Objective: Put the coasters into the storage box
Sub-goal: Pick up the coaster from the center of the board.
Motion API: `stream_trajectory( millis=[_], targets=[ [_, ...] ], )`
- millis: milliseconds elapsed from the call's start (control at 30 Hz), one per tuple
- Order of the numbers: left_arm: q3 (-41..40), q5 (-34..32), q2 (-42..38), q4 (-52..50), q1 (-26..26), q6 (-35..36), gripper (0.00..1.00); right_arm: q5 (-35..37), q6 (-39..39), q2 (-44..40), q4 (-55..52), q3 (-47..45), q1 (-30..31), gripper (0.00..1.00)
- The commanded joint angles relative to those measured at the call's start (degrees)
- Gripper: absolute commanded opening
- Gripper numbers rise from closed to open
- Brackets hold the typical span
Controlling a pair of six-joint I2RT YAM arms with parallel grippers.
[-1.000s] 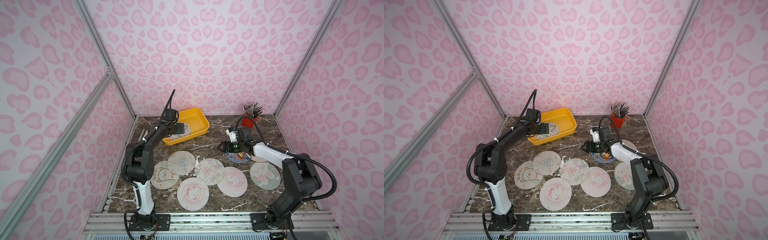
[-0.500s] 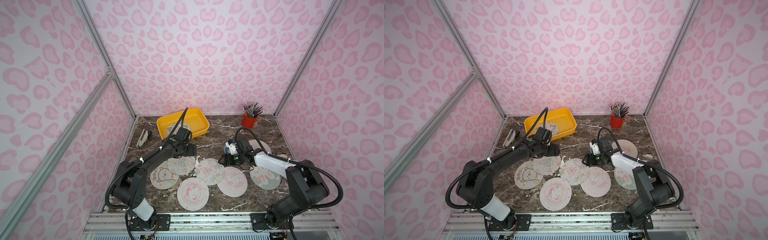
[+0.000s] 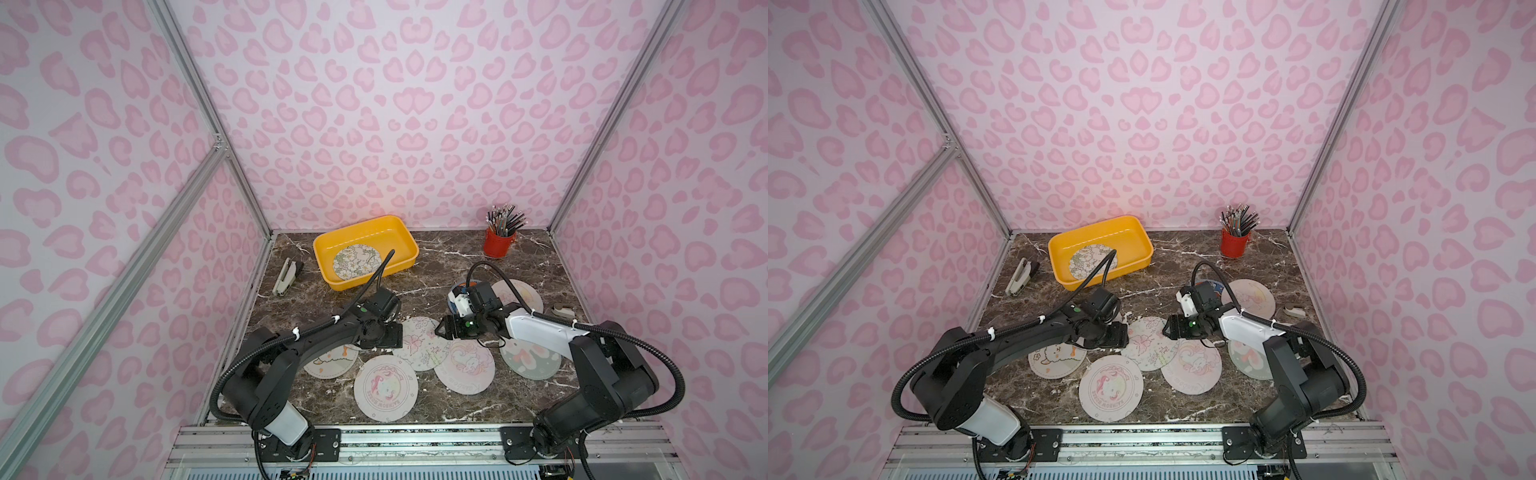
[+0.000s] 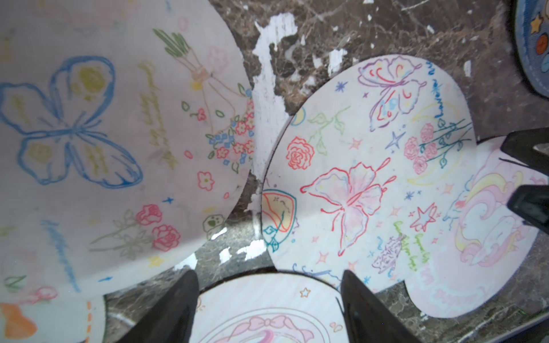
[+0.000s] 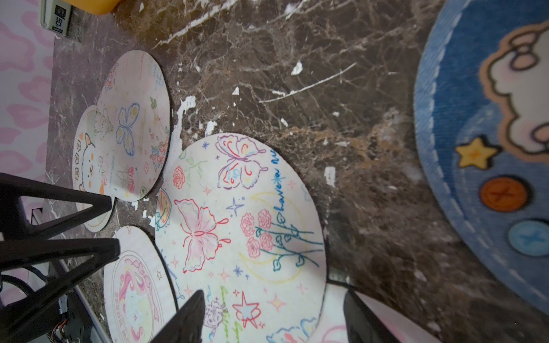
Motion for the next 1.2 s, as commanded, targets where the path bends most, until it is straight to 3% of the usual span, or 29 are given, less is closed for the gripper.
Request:
stream_trajectory(
  millis=[0, 400, 1167],
  targets=[
    [0.08, -0.01, 1.61, 4.51, -0.18, -1.37, 0.74, 1.27, 0.3, 0.65, 1.56, -0.12, 0.01, 0.74],
    [4.28, 1.66, 7.72, 1.72, -2.01, -1.66, 0.62, 2.3, -0.84, 3.88, 1.24, 0.99, -0.33, 0.73],
    [4.45, 4.83, 11.06, 2.47, -2.2, -2.41, 0.56, -1.61, -1.24, 5.8, 0.23, 0.04, 0.58, 0.65]
  ],
)
